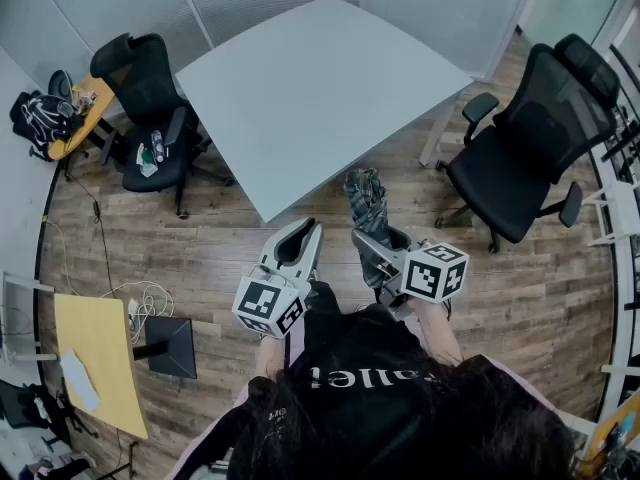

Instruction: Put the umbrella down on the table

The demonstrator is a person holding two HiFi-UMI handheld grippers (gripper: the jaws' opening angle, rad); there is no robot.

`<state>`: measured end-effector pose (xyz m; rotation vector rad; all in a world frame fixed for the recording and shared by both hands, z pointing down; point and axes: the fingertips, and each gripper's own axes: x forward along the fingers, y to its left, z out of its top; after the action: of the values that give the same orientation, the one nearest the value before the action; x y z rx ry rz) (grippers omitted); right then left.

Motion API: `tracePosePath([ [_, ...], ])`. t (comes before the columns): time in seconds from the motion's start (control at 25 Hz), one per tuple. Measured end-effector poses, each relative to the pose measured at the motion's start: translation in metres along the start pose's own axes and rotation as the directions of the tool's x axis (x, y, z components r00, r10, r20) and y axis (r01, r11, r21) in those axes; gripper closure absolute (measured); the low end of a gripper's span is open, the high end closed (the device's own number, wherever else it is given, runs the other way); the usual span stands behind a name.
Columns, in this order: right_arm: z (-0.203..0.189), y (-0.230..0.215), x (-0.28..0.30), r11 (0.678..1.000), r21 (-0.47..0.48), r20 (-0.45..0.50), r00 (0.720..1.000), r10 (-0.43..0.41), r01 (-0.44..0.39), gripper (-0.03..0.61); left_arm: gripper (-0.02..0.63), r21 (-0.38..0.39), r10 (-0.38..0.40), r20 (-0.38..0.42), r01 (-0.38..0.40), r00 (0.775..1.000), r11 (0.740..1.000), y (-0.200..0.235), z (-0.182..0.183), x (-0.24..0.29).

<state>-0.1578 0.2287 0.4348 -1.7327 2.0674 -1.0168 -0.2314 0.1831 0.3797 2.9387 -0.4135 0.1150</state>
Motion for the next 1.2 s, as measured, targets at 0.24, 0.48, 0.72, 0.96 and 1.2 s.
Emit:
tracePosePath([
  [0.24,0.0,-0.006,-0.006,1.0,0.013,0.009,1.0,-0.008,0.008,0.347,0.557,0.0,-0.002,-0.007,0.002,1.0,1.0,-0.004,-0.001,0.003],
  [0.48,-0.002,-0.016,-0.018,0.999,0.042,0.024,0.999,-0.022,0.021,0.347,0.557,-0.004,-0.016,-0.029,0.016,0.999,1.0,-0.015,-0.008,0.009],
  [0.72,0.0,-0.026,-0.026,0.998,0.054,0.03,0.999,-0.039,0.037,0.347,0.557,0.003,-0.028,-0.055,0.028,0.998,1.0,-0.021,-0.008,0.016],
  [0.96,0.009,-0.038,-0.029,0.997,0.058,0.063,0.997,-0.052,0.049,0.347,0.557,0.01,-0.033,-0.069,0.033,0.997,0.999,-0.014,-0.003,0.028],
  [1.2,0.02,-0.063,-0.031,0.993,0.079,0.077,0.993,-0.089,0.083,0.347,0.557,0.007,-0.067,-0.096,0.068,0.993,0.998,-0.013,-0.01,0.056],
])
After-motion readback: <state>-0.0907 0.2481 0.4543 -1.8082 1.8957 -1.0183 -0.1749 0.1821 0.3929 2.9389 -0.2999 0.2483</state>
